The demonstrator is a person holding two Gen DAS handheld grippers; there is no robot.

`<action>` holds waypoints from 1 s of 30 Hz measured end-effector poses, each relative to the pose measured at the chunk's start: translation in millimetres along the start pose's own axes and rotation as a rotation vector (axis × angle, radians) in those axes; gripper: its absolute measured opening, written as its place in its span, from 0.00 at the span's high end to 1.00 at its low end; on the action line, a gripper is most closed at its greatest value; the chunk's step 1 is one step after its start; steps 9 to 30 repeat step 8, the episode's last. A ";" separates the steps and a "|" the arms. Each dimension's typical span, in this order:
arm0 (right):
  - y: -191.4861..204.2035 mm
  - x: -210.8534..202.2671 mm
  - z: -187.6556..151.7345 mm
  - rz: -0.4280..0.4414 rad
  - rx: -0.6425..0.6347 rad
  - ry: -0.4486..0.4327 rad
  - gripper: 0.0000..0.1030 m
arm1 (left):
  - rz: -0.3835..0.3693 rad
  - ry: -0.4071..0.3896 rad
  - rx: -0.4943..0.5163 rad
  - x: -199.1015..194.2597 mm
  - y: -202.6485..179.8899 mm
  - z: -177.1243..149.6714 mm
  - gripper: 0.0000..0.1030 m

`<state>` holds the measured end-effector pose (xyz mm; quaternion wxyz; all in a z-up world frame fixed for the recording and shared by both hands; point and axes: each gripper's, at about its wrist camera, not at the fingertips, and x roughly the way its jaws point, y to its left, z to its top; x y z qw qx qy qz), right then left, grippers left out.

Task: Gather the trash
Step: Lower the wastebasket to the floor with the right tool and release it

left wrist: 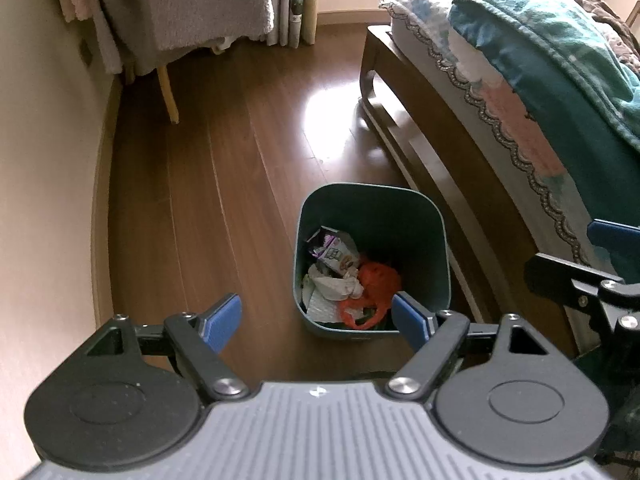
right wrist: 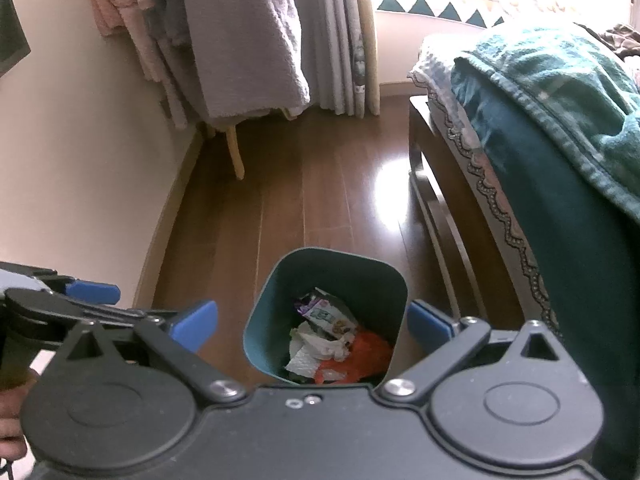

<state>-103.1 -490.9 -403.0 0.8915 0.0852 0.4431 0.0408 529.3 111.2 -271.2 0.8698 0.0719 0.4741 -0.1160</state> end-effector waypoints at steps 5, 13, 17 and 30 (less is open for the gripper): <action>1.0 -1.6 -0.5 0.001 -0.007 -0.001 0.02 | -0.004 0.005 0.008 -1.0 -1.4 0.9 0.20; 0.5 -0.9 -0.7 0.003 -0.008 0.001 0.02 | -0.012 0.009 0.011 1.0 -0.6 3.6 0.20; 0.5 -0.9 -0.7 0.003 -0.008 0.001 0.02 | -0.012 0.009 0.011 1.0 -0.6 3.6 0.20; 0.5 -0.9 -0.7 0.003 -0.008 0.001 0.02 | -0.012 0.009 0.011 1.0 -0.6 3.6 0.20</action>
